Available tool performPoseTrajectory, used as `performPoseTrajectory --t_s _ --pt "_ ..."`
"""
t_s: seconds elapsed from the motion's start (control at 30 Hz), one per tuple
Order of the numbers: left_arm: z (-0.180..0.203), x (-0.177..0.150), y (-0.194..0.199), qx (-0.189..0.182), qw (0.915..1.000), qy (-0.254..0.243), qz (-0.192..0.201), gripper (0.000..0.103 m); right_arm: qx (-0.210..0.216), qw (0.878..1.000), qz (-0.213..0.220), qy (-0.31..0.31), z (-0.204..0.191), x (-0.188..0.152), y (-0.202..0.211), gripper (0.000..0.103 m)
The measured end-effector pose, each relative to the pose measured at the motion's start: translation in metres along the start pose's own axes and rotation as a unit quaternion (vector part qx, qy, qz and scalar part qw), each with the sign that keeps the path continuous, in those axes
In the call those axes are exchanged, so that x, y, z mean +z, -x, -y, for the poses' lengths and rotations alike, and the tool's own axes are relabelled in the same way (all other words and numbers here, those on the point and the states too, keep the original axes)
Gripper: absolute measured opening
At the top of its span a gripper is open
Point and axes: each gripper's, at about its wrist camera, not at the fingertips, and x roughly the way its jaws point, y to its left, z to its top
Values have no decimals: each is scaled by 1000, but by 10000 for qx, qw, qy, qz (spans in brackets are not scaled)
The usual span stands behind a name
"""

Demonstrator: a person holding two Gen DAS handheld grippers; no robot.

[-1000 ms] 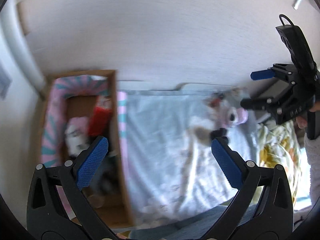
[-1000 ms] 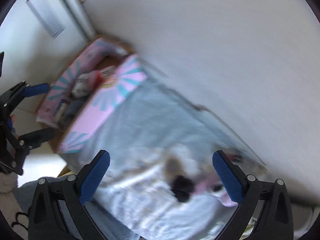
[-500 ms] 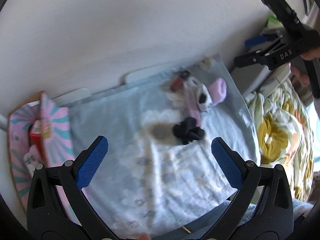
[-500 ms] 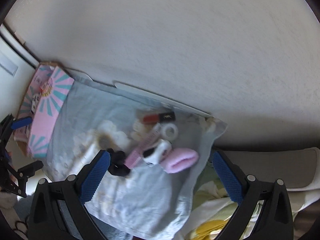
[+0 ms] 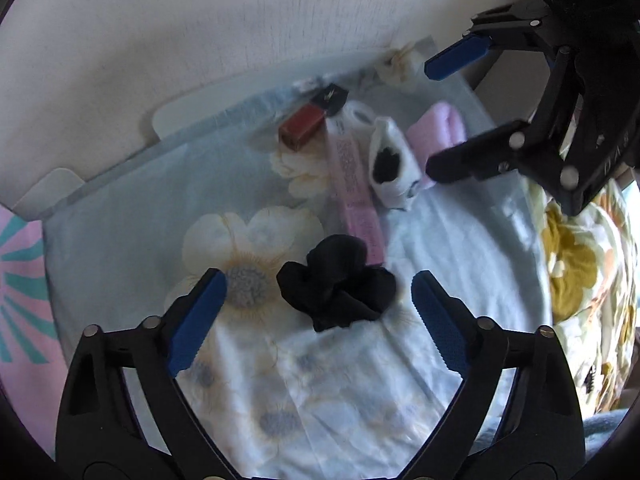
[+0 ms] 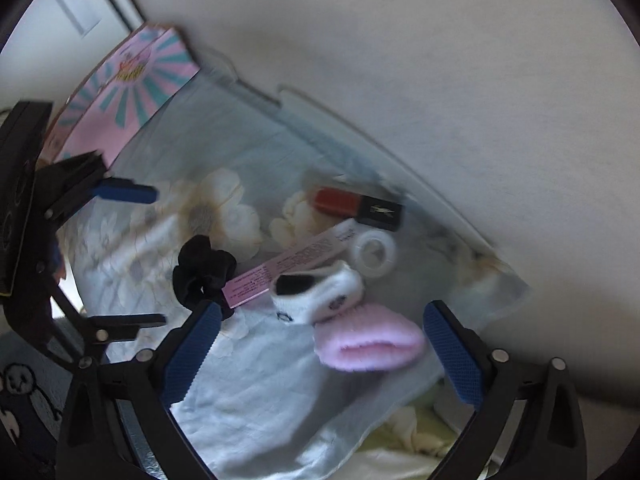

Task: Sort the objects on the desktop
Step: 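Grasp the black scrunchie with the left tool while the right grasps the white sock, then carry the black scrunchie and white sock with both tools over the cardboard box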

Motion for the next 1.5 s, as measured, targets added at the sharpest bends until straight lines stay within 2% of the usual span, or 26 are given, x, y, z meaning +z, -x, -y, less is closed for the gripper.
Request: performPoseTrajectory --t_s 0.2,0.33,0.47,0.6,0.7,0.8,1.1,1.23,1.33,1.5 --pt "-8 -3 -21 10 9999 130 -60 82 76 9988 -297 378 -3 -2 -40 89" --pt "-13 -5 -31 -23 9996 222 -173 65 124 9981 -381 475 -2 -5 -55 78" --pt "-13 -8 -30 -68 9997 206 -147 52 102 9984 -395 390 2 -5 -61 67" --pt "-16 -11 -25 -154 9993 264 -203 27 143 9988 -417 212 7 -5 -60 60" --pt "-22 -13 -16 -275 9984 446 -198 20 195 9987 -470 -9 10 -4 -56 53" --pt "-24 -15 -2 -170 9991 345 -150 19 167 9988 -448 -76 9 -4 -47 49" --pt "-33 -19 47 0 9995 289 -151 19 1 9989 -390 -264 2 3 -14 49" --pt "-51 -21 77 52 9988 494 -21 19 -40 9992 -317 -222 -13 4 7 49" --pt "-60 -17 81 37 9977 676 55 19 -135 9993 -225 -266 -25 12 22 49" --pt "-73 -21 107 125 9979 623 138 19 -305 9993 -101 -198 -39 28 39 49"
